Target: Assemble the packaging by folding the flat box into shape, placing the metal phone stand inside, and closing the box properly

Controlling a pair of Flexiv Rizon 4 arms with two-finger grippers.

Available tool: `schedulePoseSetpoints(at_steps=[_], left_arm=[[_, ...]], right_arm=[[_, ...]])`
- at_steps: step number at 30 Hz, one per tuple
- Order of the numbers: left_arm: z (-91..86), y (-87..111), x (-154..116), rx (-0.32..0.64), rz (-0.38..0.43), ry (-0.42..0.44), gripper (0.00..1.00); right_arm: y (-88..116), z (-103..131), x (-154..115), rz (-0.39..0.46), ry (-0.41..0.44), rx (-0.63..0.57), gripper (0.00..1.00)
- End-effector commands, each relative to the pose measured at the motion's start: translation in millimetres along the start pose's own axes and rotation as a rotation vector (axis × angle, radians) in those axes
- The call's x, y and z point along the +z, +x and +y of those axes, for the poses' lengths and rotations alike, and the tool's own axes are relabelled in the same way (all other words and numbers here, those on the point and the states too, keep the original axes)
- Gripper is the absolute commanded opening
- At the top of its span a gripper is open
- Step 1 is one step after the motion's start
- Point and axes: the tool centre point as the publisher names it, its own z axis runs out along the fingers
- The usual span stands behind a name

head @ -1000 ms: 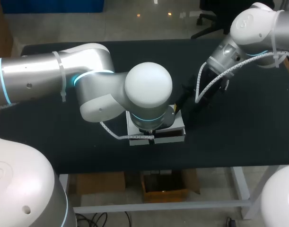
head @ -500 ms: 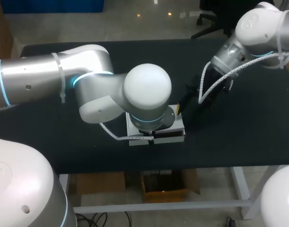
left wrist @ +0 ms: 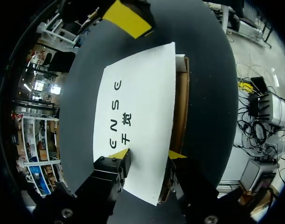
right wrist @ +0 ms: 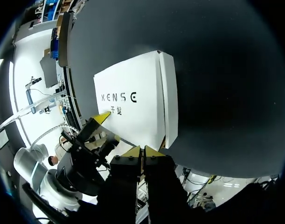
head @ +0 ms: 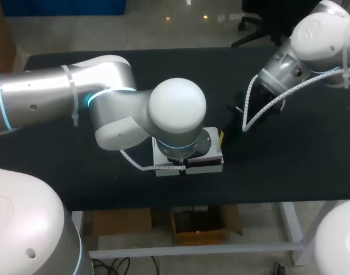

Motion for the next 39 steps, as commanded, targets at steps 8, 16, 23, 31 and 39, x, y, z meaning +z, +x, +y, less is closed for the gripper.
schedulePoseSetpoints(at_steps=[8, 16, 23, 31, 39], left_arm=[[1.5, 0.9, 1.1, -0.003, -0.002, 0.001, 0.46], [1.5, 0.6, -1.0, -0.001, -0.007, 0.003, 0.49], [1.2, 0.3, -1.5, 0.000, -0.009, 0.004, 0.49], [1.5, 0.3, -3.6, -0.002, -0.012, 0.004, 0.49], [2.4, 1.2, -5.5, 0.000, -0.016, 0.007, 0.49]], right_arm=[[10.4, -3.2, 13.0, -0.042, -0.020, -0.020, 0.00], [1.7, -2.8, 19.8, -0.038, -0.015, -0.011, 0.00], [-1.2, -3.2, 23.4, -0.039, -0.010, -0.008, 0.00], [-2.0, -1.8, 25.0, -0.040, -0.006, -0.009, 0.00], [-5.0, -0.8, 26.8, -0.037, -0.002, -0.004, 0.00]])
